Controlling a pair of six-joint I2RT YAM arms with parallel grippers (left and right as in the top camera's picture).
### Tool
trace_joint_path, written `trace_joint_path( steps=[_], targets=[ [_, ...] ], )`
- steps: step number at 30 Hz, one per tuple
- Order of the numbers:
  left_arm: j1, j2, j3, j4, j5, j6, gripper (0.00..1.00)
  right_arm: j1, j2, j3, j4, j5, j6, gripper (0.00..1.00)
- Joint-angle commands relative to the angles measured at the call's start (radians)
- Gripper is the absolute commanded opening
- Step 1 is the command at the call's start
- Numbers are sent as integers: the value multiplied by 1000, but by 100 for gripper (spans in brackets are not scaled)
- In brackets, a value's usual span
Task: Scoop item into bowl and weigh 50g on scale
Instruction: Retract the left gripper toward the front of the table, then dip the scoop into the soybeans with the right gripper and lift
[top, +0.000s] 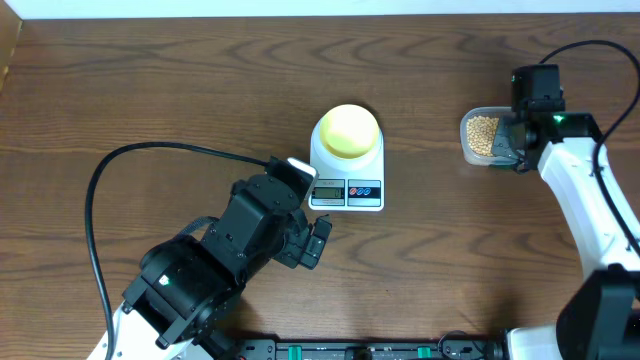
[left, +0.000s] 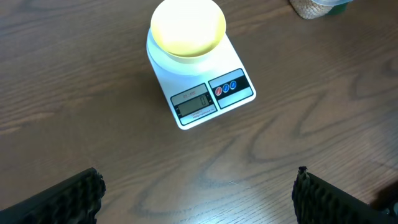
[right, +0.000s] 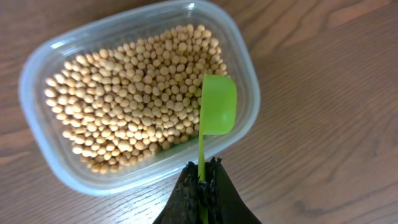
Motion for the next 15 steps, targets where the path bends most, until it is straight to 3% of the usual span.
trace_joint_path(
  steps=[1, 15],
  targets=[
    [-1, -1, 20, -3, 6, -6, 99, -4, 42, 13, 11, 15, -20, 1],
    [-1, -1, 20, -3, 6, -6, 99, -9, 59, 14, -8, -286, 11, 1]
  ],
)
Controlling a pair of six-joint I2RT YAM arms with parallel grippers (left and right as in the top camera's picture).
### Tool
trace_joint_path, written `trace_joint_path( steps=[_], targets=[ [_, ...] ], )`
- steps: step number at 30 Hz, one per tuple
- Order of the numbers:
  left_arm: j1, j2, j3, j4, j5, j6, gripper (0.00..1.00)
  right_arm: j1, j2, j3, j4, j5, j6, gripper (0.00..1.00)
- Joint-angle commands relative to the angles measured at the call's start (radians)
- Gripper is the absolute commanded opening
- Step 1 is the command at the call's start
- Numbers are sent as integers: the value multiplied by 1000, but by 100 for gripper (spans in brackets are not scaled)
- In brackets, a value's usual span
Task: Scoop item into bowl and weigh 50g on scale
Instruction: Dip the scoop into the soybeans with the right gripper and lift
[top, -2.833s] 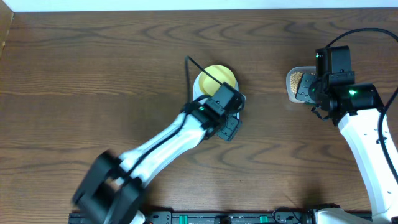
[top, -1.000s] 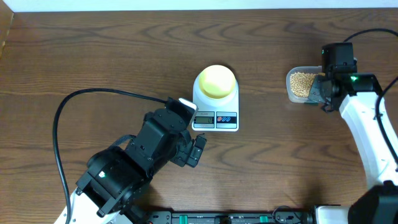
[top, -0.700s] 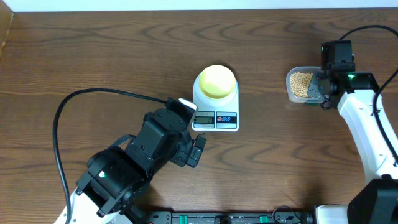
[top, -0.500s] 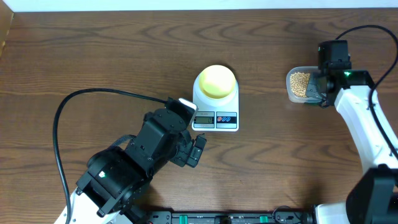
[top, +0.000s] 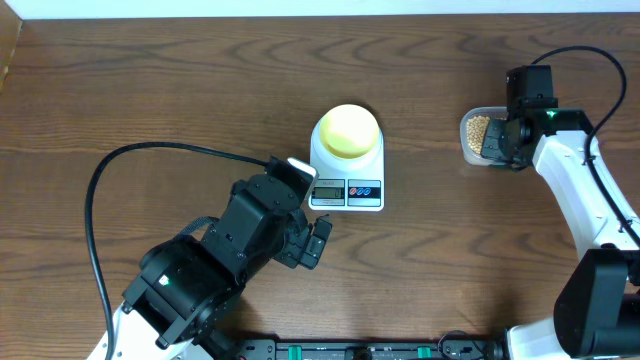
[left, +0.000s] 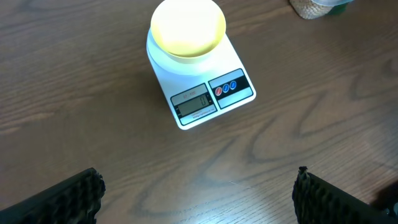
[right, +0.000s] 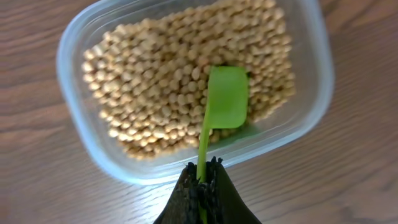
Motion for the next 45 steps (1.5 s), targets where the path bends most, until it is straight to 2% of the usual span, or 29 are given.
trace_joint_path(
  steps=[1, 11, 19, 30, 45],
  targets=[
    [-1, -1, 20, -3, 6, -6, 99, -10, 10, 14, -13, -130, 21, 1],
    [-1, -1, 20, -3, 6, -6, 99, -140, 10, 14, -11, -290, 19, 1],
    [-1, -1, 20, -3, 6, -6, 99, -296, 32, 10, 4, -546, -26, 1],
    [-1, -1, 20, -3, 6, -6, 99, -388, 135, 2, 31, -802, -74, 1],
    [-1, -1, 20, -3, 6, -6, 99, -527, 152, 2, 42, -1028, -127, 1]
  ],
)
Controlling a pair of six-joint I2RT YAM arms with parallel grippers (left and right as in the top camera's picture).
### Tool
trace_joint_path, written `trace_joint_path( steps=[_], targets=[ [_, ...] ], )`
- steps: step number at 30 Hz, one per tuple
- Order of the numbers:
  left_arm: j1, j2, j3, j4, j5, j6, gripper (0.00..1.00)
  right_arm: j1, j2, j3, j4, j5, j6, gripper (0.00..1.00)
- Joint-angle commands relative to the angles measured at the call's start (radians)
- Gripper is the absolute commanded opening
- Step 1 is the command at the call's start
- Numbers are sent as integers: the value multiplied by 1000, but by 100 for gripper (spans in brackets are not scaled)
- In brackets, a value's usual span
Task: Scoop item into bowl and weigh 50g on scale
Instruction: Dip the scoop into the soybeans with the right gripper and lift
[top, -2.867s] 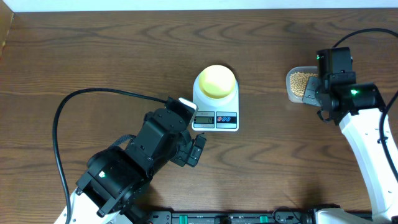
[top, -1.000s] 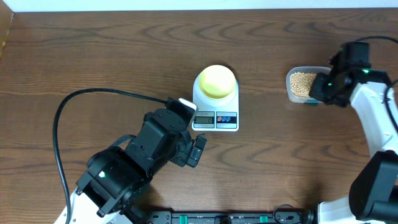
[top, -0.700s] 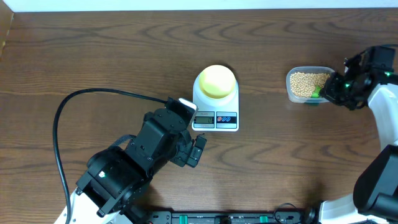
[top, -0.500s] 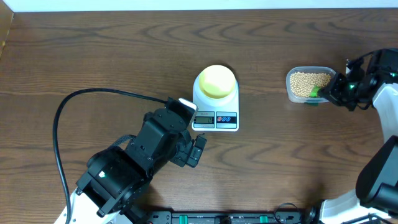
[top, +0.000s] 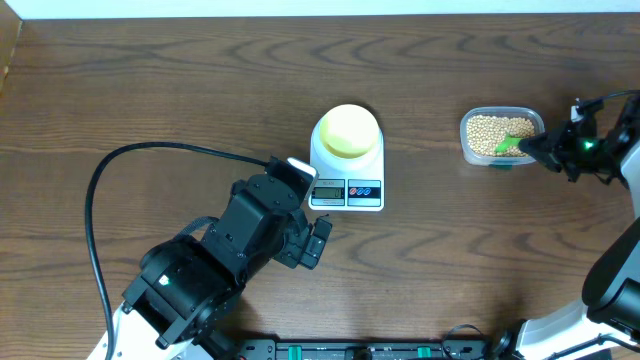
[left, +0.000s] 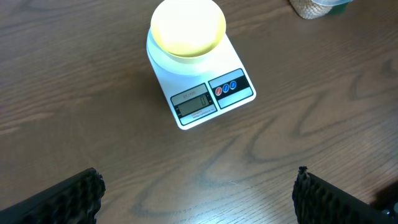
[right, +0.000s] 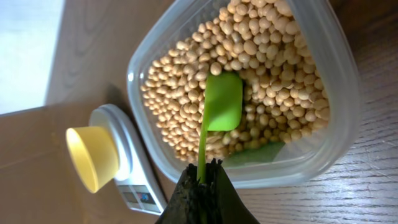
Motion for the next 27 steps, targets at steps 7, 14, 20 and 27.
trace_joint_path(
  steps=[7, 14, 20, 27],
  targets=[
    [-1, -1, 20, -3, 6, -6, 99, -101, 33, 0, 5, -241, -53, 1],
    [-1, -1, 20, -3, 6, -6, 99, -151, 33, 0, 5, -340, -71, 1],
    [-1, -1, 20, -3, 6, -6, 99, -179, 33, 0, 5, -458, -79, 1],
    [-1, -1, 20, -3, 6, -6, 99, -183, 33, 0, 5, -621, -87, 1]
  ],
)
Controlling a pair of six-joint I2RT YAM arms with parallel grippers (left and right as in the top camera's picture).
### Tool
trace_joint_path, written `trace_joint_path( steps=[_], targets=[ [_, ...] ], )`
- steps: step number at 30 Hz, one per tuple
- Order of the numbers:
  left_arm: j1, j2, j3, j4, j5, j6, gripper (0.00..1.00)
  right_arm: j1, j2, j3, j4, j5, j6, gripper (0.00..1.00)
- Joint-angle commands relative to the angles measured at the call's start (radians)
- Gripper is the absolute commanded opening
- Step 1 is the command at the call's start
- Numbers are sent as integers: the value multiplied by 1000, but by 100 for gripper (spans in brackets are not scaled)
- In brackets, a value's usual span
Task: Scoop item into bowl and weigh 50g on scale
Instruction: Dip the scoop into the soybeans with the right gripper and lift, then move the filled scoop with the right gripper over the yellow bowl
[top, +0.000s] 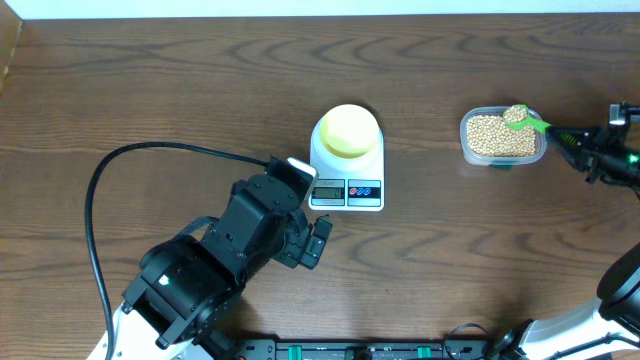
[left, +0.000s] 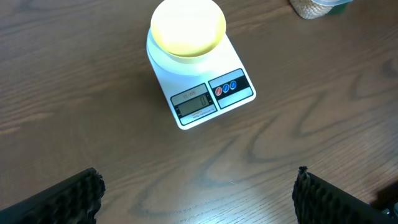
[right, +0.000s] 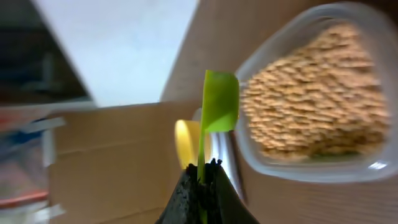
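The yellow bowl (top: 347, 130) sits on the white scale (top: 346, 182) in mid-table, also seen as bowl (left: 188, 27) on scale (left: 199, 78) in the left wrist view. A clear tub of soybeans (top: 498, 138) stands at the right. My right gripper (top: 572, 138) is shut on the handle of a green scoop (top: 518, 116), whose bowl holds beans above the tub's far edge. In the right wrist view the scoop (right: 219, 106) stands edge-on before the tub (right: 317, 118), blurred. My left gripper (left: 199, 194) hangs open near the table's front, holding nothing.
A black cable (top: 130, 165) loops across the left of the table from the left arm. The right arm reaches in from the right edge. Bare wood lies between scale and tub.
The scoop was down among the beans in the tub; now it is lifted with beans in it over the tub's far edge. The right wrist has tilted and drawn right. Left arm unmoved.
My right gripper held the empty green scoop over the tub's near edge, then pressed it into the beans. Later the wrist had swung out to the right with the scoop still in the beans. Now the loaded scoop is raised. The left gripper stayed open throughout.
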Motion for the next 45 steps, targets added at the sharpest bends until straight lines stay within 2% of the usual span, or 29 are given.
trace_joint_path(
  steps=[1, 6, 11, 19, 24, 33, 45],
  targets=[
    [-1, -1, 20, -3, 6, -6, 99, -2, 5, 0, 2, -187, -26, 1],
    [-1, -1, 20, -3, 6, -6, 99, 15, 5, 0, 2, -319, -26, 1],
    [-1, -1, 20, -3, 6, -6, 99, 82, 5, 0, -1, -333, -26, 1],
    [-1, -1, 20, -3, 6, -6, 99, 309, 5, 0, 50, -332, -20, 1],
    [-1, -1, 20, -3, 6, -6, 99, 447, 5, 0, 150, -331, 32, 1],
    [-1, -1, 20, -3, 6, -6, 99, 586, 5, 0, 386, -246, 236, 1],
    [-1, -1, 20, -3, 6, -6, 99, 744, 5, 0, 437, -11, 253, 1]
  ],
)
